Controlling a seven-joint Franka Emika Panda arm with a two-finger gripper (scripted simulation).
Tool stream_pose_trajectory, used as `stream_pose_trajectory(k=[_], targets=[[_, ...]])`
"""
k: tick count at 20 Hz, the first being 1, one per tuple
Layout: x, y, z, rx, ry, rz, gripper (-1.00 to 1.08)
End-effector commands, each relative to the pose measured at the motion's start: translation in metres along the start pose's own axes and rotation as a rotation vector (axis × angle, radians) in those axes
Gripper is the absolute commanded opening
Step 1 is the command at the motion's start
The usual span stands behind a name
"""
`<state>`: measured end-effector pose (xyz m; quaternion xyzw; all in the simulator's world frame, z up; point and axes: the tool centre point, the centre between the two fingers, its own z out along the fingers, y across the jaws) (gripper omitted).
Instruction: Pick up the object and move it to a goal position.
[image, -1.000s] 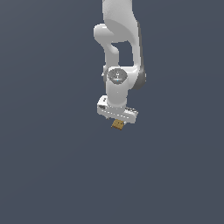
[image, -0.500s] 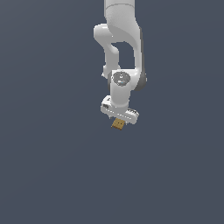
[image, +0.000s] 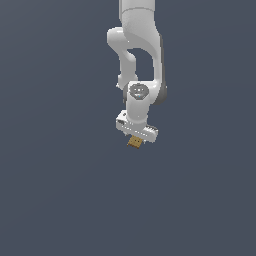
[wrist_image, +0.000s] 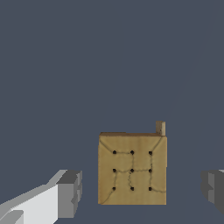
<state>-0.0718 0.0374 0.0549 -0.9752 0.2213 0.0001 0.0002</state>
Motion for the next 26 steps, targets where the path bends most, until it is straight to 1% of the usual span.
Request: stream_pose_trajectory(k=[1, 7, 13, 14, 26], targets=[[-0.001, 0.000, 0.008, 0.000, -0.001, 0.001, 1.00], [-0.001, 0.001, 0.035, 0.000, 0.000, 0.003, 1.00], [-0.001, 0.000, 0.044, 0.000, 0.000, 0.003, 1.00], [-0.001, 0.000, 0.044, 0.000, 0.000, 0.003, -1.00], [-0.001, 0.000, 0.042, 0.000, 0.000, 0.003, -1.00]])
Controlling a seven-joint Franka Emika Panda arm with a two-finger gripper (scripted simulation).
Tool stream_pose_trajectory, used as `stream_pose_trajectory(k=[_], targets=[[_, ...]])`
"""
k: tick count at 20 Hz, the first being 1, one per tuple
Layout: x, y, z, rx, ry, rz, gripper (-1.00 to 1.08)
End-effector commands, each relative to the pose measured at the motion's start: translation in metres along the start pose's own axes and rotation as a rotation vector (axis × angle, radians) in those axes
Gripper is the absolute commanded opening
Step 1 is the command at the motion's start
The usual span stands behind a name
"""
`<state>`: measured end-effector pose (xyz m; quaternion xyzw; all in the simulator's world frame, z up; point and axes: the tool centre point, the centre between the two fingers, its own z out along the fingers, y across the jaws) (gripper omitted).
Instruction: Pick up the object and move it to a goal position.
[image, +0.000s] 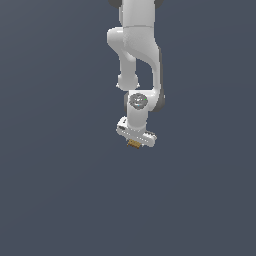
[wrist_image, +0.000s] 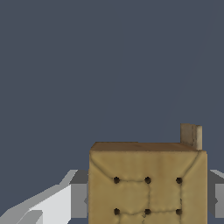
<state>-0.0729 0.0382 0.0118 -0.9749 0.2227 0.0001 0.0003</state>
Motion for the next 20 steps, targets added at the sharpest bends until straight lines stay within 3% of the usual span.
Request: stream_pose_trajectory(k=[1, 10, 20], targets=[[0.000, 0.000, -0.002, 0.000, 0.001, 0.000, -1.00], [0.003, -0.002, -0.039, 0.000, 0.001, 0.000, -1.00], [0.009, -0.004, -0.131, 0.000, 0.000, 0.001, -1.00]])
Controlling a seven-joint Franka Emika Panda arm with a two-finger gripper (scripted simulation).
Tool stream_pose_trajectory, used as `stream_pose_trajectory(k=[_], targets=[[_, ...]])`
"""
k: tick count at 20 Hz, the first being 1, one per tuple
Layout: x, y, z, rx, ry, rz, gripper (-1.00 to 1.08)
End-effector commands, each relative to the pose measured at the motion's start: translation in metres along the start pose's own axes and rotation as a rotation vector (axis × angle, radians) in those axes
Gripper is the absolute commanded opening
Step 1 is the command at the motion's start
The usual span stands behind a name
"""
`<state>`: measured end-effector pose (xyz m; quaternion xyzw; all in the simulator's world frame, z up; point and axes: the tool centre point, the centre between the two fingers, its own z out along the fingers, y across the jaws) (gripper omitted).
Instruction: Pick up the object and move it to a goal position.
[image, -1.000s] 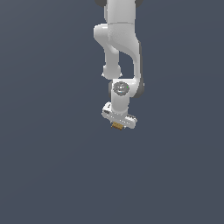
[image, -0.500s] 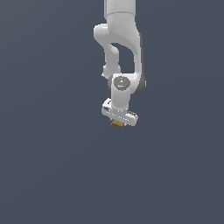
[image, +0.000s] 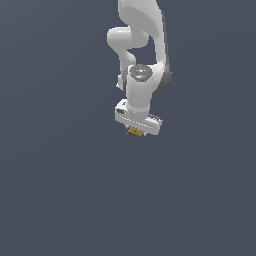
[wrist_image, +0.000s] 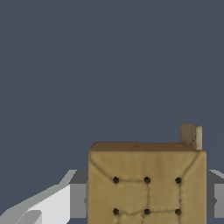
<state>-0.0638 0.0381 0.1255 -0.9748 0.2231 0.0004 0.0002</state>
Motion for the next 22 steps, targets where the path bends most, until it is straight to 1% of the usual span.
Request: stream_pose_trajectory(k=[1, 17, 22], targets=[[0.002, -0.001, -0.028, 0.000, 0.001, 0.000, -1.00], [0.017, -0.008, -0.196, -0.001, 0.001, 0.001, -1.00], [0.022, -0.011, -0.241, -0.001, 0.001, 0.000, -1.00]])
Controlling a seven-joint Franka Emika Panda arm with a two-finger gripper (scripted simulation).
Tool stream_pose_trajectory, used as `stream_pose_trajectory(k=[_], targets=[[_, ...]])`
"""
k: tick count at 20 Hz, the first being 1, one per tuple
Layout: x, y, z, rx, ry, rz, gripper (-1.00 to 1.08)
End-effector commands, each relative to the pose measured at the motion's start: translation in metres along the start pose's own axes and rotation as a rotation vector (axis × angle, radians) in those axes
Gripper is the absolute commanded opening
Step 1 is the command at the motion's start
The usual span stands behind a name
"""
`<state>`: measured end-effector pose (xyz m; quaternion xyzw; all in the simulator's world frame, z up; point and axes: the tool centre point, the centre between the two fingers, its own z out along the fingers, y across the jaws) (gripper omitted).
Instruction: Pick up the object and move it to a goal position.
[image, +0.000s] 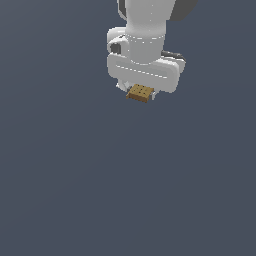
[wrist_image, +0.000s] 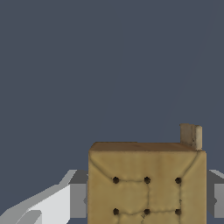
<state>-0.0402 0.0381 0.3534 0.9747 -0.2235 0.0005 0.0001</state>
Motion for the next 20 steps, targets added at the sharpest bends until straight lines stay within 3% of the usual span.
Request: stream_pose_trajectory(k=[1, 10, 20], targets=[[0.002, -0.001, -0.020, 0.000, -0.001, 0.000, -1.00], [0.009, -0.005, -0.063, 0.000, -0.001, -0.001, -1.00], [0.010, -0.006, -0.068, 0.000, -0.001, -0.001, -1.00]])
